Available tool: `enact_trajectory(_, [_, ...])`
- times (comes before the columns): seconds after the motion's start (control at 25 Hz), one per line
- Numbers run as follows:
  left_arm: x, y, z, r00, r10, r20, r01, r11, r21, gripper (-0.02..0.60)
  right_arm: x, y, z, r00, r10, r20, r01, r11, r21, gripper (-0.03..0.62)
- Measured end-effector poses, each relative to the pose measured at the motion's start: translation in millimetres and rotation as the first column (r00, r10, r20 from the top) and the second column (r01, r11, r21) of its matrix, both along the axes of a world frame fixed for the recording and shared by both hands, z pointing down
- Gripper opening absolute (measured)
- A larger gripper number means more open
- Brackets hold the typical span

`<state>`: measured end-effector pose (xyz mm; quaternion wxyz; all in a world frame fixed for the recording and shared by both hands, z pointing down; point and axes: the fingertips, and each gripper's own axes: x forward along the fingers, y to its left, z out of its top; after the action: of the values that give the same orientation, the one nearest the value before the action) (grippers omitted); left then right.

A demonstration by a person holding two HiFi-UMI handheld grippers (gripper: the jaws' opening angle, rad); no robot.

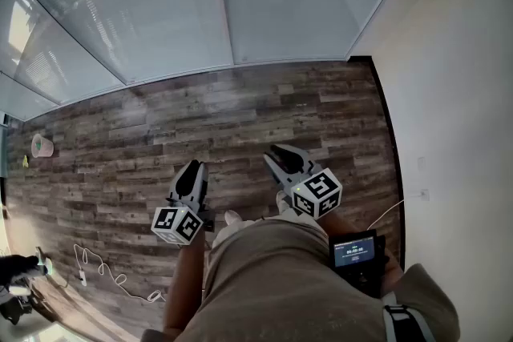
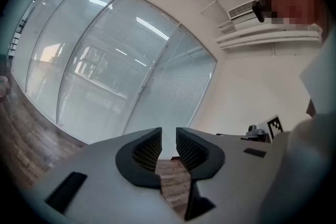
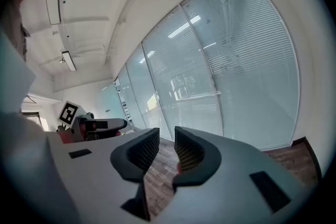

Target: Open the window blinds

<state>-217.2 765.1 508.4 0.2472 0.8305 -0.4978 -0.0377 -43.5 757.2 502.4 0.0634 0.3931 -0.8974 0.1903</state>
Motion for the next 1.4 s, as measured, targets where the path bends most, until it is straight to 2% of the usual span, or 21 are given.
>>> enact_trajectory(0.4, [8.5, -13.8, -2.3, 1.000, 0.010, 0.008, -0.010, 1.000, 0.004, 0.095, 7.5, -11.1, -1.9, 1.000, 0.005, 0.028, -0.006, 1.000, 0.010, 0.089])
enact_trajectory(0.56, [11.6, -12.8, 2.5, 1.000, -0.005, 0.010, 0.005, 1.000, -0.003, 0.095, 15.8, -10.1, -6.4, 0.997, 0.001, 0.074, -0.003, 1.000, 0.018, 0.092])
enact_trajectory(0.68, [14.8, -16.2, 2.4, 0.999, -0.029, 0.028, 0.029, 1.000, -0.002, 0.089, 24.5, -15.0, -9.0, 0.998, 0.001, 0.070, -0.003, 1.000, 0.026, 0.092])
enact_trajectory(0.8, [23.4, -18.4, -0.6, 0.997, -0.059, 0.045, 0.058, 0.998, 0.012, 0.015, 37.2, -19.3, -6.9, 0.997, -0.001, 0.077, 0.000, 1.000, 0.020, 0.094])
enact_trajectory(1.12, [63.0, -20.9, 0.6, 0.993, -0.109, 0.035, 0.109, 0.994, 0.000, 0.014, 80.0, -27.4, 0.3, 0.996, -0.033, 0.079, 0.032, 0.999, 0.011, 0.097])
enact_trajectory(1.4, [103.0, -14.2, -19.0, 0.986, -0.164, 0.021, 0.163, 0.985, 0.055, 0.012, 134.1, -30.6, 11.7, 0.997, -0.032, 0.064, 0.034, 0.999, -0.036, 0.097])
